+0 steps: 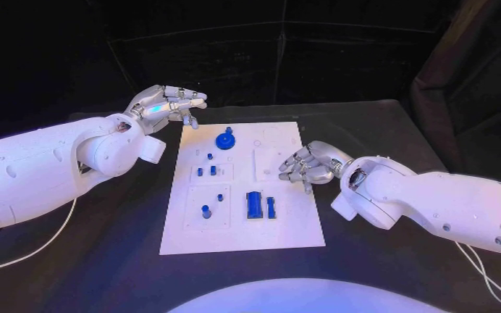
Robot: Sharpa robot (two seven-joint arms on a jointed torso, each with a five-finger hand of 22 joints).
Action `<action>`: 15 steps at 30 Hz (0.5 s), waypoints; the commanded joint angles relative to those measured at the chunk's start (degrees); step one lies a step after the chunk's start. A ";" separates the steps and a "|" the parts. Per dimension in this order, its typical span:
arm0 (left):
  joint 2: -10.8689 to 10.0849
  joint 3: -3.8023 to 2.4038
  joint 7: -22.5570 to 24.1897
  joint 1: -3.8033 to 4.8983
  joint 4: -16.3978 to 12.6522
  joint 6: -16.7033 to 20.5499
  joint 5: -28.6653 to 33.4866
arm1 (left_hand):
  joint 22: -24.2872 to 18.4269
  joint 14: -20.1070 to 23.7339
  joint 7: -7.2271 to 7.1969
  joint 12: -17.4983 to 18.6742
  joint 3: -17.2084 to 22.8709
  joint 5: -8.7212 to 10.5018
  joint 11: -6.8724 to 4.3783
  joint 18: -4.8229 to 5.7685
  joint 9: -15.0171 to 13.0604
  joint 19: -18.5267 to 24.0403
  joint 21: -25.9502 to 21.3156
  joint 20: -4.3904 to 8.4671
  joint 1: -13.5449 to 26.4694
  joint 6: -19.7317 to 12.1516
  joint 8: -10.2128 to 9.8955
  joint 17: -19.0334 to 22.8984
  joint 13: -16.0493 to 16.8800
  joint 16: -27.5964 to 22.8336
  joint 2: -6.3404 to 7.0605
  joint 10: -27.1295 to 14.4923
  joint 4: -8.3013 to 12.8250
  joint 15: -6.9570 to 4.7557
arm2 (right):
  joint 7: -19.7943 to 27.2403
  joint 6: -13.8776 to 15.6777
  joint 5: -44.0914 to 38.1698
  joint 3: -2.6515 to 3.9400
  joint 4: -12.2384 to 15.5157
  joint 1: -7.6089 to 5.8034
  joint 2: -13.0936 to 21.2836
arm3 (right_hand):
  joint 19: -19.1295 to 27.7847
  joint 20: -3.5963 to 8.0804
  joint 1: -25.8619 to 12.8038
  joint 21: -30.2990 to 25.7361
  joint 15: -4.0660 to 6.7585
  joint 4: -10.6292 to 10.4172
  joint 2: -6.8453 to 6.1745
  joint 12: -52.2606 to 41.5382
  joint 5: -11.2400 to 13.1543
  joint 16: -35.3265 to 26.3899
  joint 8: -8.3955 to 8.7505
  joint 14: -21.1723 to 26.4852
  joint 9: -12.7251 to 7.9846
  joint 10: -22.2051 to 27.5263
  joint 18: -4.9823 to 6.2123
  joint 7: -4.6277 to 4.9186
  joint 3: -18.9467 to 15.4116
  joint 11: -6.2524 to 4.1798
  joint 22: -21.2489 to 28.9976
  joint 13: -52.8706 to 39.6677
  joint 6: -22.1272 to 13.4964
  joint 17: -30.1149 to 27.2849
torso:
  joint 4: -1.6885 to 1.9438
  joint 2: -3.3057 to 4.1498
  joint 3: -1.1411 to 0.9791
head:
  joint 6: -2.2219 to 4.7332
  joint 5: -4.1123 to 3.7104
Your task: Assemble the parts on the task board
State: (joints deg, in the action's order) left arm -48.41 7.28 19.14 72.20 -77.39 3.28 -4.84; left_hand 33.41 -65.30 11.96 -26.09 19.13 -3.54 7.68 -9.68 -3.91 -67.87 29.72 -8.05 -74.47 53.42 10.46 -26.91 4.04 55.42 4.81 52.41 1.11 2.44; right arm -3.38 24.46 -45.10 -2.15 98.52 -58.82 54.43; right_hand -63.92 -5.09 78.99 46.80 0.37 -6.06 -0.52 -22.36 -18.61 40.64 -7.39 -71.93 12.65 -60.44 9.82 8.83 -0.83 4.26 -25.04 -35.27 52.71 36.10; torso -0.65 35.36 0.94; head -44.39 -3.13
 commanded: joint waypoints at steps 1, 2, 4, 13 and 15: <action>0.52 -0.04 2.92 -0.07 1.29 -0.59 1.91 | -0.49 1.27 -0.72 -0.43 -0.41 0.17 -0.39 -0.80 -0.13 0.92 -0.90 -0.05 0.19 0.41 0.58 0.66 -0.05 -0.83 -0.50 0.01 0.04 0.00 | 19.84 1.34 21.58 0.57 -3.52 -0.81 -1.26 | 3.50 -1.89 0.77 -7.75 -2.03 0.16 -0.32 5.61 1.24 -9.30 0.29 3.90 -0.80 2.09 0.48 1.58 0.89 1.47 4.74 6.51 0.73 -5.29 | -0.37 -1.47 0.32 | 1.69 0.46; 0.81 -0.03 3.29 -0.15 1.85 -0.77 2.37 | -0.77 1.61 -0.97 -0.47 -0.40 0.17 -0.60 -0.83 -0.14 1.26 -1.29 0.01 0.14 0.72 0.84 1.12 -0.11 -1.45 -0.59 0.27 0.08 -0.13 | 21.22 0.45 23.71 0.79 -5.11 -0.99 -1.88 | 5.05 -2.96 0.76 -10.79 -2.49 0.25 -0.39 7.24 2.31 -12.96 0.53 6.33 -1.17 2.79 0.09 1.89 1.03 1.97 6.54 8.71 1.03 -7.32 | -0.42 -1.68 0.36 | 2.07 0.50; 1.44 -0.03 4.10 -0.35 3.02 -0.92 3.51 | -1.55 2.04 -1.43 0.01 -0.25 0.15 -0.93 -0.95 -0.03 1.97 -2.31 0.23 0.13 1.28 1.11 2.65 -0.35 -3.84 -0.77 1.06 0.12 -0.34 | 23.43 -1.20 27.10 1.28 -8.62 -1.24 -3.47 | 7.74 -4.28 0.77 -16.60 -4.06 0.89 -0.62 9.32 4.31 -18.86 1.50 9.63 -2.09 2.52 0.35 1.65 1.04 3.04 10.00 12.73 1.25 -11.21 | -0.46 -2.09 0.47 | 3.96 0.43; 5.09 -0.06 8.18 -2.94 9.59 0.95 7.70 | -10.91 7.88 -1.54 9.51 1.99 0.25 0.10 -0.18 0.07 14.71 -15.73 -2.96 0.86 3.09 -1.25 13.65 -0.52 -29.76 -0.54 5.83 -0.59 2.88 | 27.81 -6.90 33.03 2.88 -24.93 -1.57 -12.54 | 5.73 -7.00 -0.95 -28.83 -6.65 6.02 0.59 16.05 10.38 -32.70 3.80 8.58 -6.73 0.52 0.81 1.06 -1.38 4.28 17.86 26.59 1.52 -24.46 | -0.64 -3.65 0.18 | 8.17 0.88; 5.87 -0.07 9.05 -3.43 10.84 1.78 8.02 | -13.32 8.33 -1.30 11.99 1.86 0.23 0.45 -0.44 0.09 17.11 -18.62 -4.29 0.63 3.01 -2.22 15.34 -0.52 -34.01 0.02 6.30 -0.24 3.93 | 28.08 -8.06 33.39 3.13 -27.58 -1.58 -14.08 | 4.72 -7.08 -1.38 -30.12 -6.59 6.95 1.50 16.82 11.02 -33.93 3.76 7.40 -7.49 0.23 0.73 1.31 -1.87 4.32 18.73 28.22 1.54 -26.17 | -0.56 -3.71 0.10 | 8.96 0.96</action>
State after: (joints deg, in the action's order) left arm -43.01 7.26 23.97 68.97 -67.53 3.59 0.17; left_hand 21.26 -57.17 10.42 -15.31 20.82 -3.54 8.06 -9.68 -3.88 -52.00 12.53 -11.59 -74.23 56.41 8.70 -12.43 3.57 23.58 4.32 58.42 0.56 5.76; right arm 20.25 20.81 -16.53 0.85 72.82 -60.28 41.25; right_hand -58.56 -12.21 77.97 17.37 -6.35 0.29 0.61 -5.96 -7.97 7.37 -3.76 -63.79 5.58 -59.82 9.81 9.94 -2.46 8.73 -6.78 -7.94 54.49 10.84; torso -1.26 32.11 1.22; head -36.44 -2.26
